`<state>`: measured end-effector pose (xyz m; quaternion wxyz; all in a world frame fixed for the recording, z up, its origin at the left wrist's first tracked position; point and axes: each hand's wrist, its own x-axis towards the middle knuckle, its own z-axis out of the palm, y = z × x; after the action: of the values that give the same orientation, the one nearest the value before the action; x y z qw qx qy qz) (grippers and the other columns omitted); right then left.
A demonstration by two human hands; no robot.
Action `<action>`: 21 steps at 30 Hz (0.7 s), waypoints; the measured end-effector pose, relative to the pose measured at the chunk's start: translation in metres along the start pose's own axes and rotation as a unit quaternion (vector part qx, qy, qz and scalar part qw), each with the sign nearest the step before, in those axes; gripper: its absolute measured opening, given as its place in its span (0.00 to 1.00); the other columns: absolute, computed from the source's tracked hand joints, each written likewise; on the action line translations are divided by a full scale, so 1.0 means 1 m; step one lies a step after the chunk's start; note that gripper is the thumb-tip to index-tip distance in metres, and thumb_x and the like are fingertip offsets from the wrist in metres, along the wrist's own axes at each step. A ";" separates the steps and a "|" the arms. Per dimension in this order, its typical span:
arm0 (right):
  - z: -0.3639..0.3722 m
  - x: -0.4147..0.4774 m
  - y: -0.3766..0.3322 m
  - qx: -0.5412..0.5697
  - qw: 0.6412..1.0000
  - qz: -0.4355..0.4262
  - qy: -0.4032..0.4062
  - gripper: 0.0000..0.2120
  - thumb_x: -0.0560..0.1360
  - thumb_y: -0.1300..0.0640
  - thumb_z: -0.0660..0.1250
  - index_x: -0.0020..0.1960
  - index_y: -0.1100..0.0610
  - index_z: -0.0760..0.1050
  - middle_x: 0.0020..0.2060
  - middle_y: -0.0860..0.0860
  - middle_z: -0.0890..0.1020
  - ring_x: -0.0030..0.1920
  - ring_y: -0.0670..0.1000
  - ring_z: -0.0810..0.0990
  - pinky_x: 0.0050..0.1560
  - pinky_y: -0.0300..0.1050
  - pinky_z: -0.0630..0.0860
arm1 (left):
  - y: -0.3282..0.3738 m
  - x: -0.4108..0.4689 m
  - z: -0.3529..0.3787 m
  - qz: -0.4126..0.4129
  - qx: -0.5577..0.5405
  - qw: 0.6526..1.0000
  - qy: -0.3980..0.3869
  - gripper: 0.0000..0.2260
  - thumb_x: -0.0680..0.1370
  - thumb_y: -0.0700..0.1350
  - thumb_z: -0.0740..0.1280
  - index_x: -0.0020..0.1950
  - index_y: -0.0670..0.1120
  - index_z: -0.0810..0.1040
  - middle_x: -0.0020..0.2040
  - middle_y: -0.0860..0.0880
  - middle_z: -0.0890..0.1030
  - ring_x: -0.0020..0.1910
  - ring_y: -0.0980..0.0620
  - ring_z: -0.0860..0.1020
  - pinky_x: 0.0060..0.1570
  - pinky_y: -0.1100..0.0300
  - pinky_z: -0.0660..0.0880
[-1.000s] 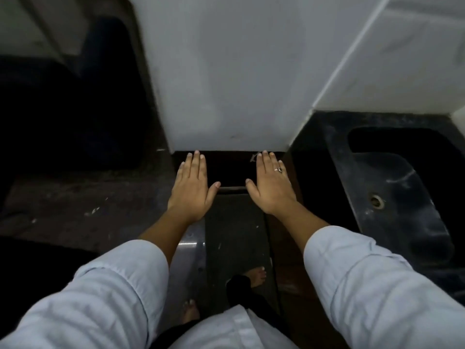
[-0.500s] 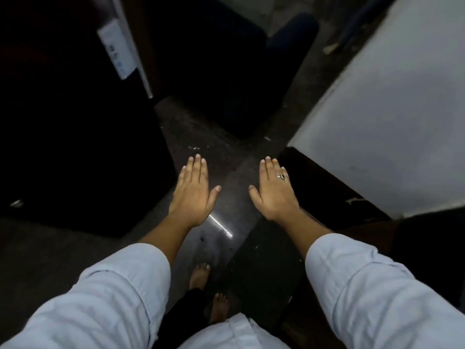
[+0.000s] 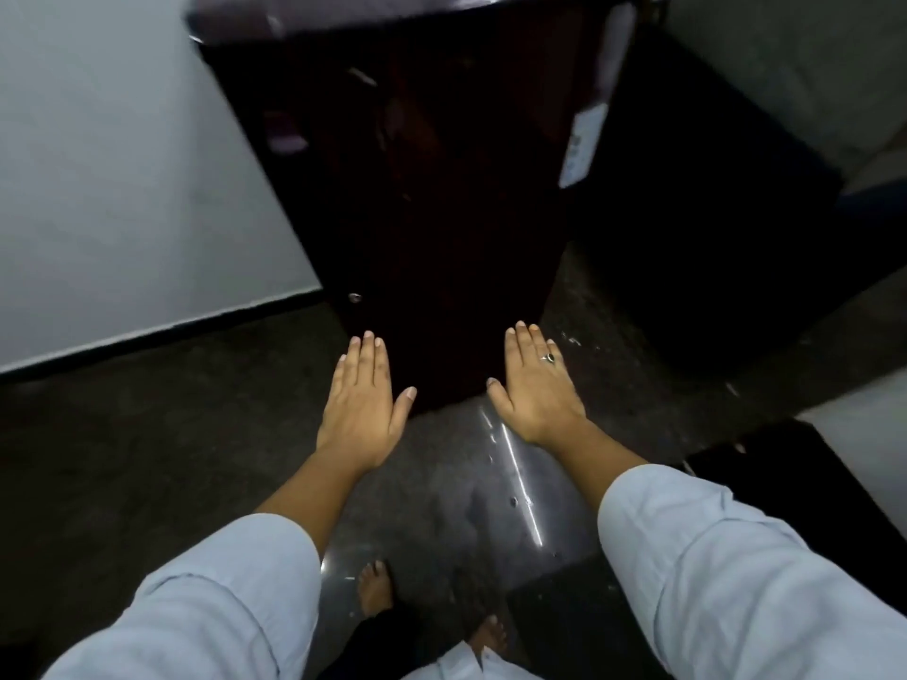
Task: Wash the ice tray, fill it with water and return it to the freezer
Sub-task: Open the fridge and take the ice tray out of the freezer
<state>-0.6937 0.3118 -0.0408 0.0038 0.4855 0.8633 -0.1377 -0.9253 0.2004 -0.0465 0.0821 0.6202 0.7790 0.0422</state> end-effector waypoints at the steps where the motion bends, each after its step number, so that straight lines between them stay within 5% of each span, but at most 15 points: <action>1: -0.007 0.011 -0.016 -0.003 1.000 -0.018 0.009 0.39 0.81 0.40 0.47 0.84 0.63 0.48 0.83 0.61 0.51 0.84 0.58 0.46 0.83 0.57 0.46 | -0.016 -0.002 -0.010 -0.015 0.000 1.000 0.011 0.39 0.83 0.64 0.41 0.85 0.36 0.46 0.86 0.38 0.47 0.85 0.42 0.44 0.84 0.47 0.44; 7: -0.065 0.075 -0.111 0.033 0.990 -0.092 0.099 0.36 0.83 0.42 0.51 0.83 0.63 0.53 0.82 0.60 0.58 0.83 0.58 0.53 0.82 0.56 0.53 | -0.100 0.020 -0.093 -0.048 0.029 0.994 0.097 0.38 0.84 0.62 0.42 0.85 0.37 0.46 0.86 0.38 0.47 0.86 0.42 0.44 0.84 0.47 0.44; 14: -0.139 0.131 -0.200 0.253 0.950 -0.052 0.175 0.31 0.85 0.45 0.55 0.83 0.60 0.55 0.81 0.56 0.61 0.81 0.55 0.58 0.80 0.51 0.56 | -0.149 0.100 -0.210 0.035 0.070 0.976 0.201 0.36 0.86 0.61 0.46 0.85 0.37 0.46 0.86 0.39 0.46 0.86 0.43 0.44 0.83 0.49 0.40; 18: -0.152 0.154 -0.226 0.423 0.893 0.038 0.149 0.28 0.85 0.43 0.55 0.80 0.55 0.64 0.76 0.52 0.71 0.77 0.54 0.67 0.74 0.51 0.65 | -0.150 0.143 -0.261 0.115 0.101 0.962 0.228 0.36 0.86 0.60 0.48 0.85 0.38 0.45 0.86 0.40 0.45 0.86 0.43 0.43 0.83 0.47 0.42; 21: -0.146 0.173 -0.241 0.545 0.821 0.102 0.134 0.21 0.82 0.41 0.57 0.63 0.52 0.80 0.56 0.49 0.83 0.61 0.52 0.81 0.62 0.50 0.77 | -0.154 0.172 -0.283 0.183 0.139 0.944 0.235 0.36 0.86 0.62 0.45 0.85 0.38 0.47 0.86 0.39 0.48 0.86 0.42 0.46 0.84 0.46 0.46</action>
<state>-0.9687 0.3732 0.1316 -0.3635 0.5074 0.5846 -0.5183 -1.1616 0.3425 0.1925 -0.1997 0.7300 0.6471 0.0923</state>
